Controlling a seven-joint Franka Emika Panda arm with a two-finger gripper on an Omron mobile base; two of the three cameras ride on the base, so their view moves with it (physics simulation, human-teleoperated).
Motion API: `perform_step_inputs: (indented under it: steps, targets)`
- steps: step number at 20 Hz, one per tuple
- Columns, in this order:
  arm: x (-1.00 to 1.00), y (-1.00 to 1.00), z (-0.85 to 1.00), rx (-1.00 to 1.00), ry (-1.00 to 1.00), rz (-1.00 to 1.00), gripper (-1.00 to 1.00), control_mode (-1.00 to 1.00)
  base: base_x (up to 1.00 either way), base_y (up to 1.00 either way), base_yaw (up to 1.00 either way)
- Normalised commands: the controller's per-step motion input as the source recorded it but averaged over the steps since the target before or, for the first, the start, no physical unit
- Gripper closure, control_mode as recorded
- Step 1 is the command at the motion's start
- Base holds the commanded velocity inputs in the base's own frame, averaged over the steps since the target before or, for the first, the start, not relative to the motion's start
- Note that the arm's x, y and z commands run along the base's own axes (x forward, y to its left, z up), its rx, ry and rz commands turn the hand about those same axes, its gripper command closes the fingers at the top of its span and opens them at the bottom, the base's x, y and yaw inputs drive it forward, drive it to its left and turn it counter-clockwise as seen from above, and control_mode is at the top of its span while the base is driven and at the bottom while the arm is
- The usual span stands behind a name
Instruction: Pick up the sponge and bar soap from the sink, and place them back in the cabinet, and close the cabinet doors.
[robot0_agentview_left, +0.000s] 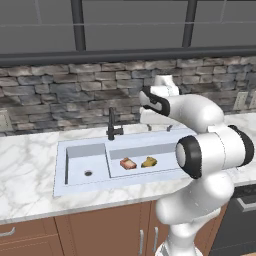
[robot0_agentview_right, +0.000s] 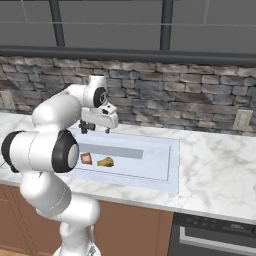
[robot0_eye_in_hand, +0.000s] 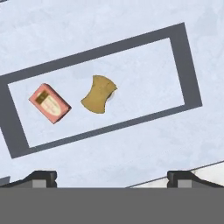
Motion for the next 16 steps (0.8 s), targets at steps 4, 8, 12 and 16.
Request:
perform_step_inputs:
  steps: [4,8,12,16]
  targets:
    - [0.2,0.0,-0.16,0.0,0.0,-0.01,-1.0,-1.0,0.0,0.0,0.0]
    - [0.15,0.0,-0.18,0.0,0.0,-0.01,-1.0,-1.0,0.0,0.0,0.0]
    - [0.15,0.0,-0.16,0.0,0.0,-0.04,-1.0,-1.0,0.0,0.0,0.0]
    - [0.04,0.0,-0.16,0.0,0.0,-0.05,-1.0,-1.0,0.0,0.0,0.0]
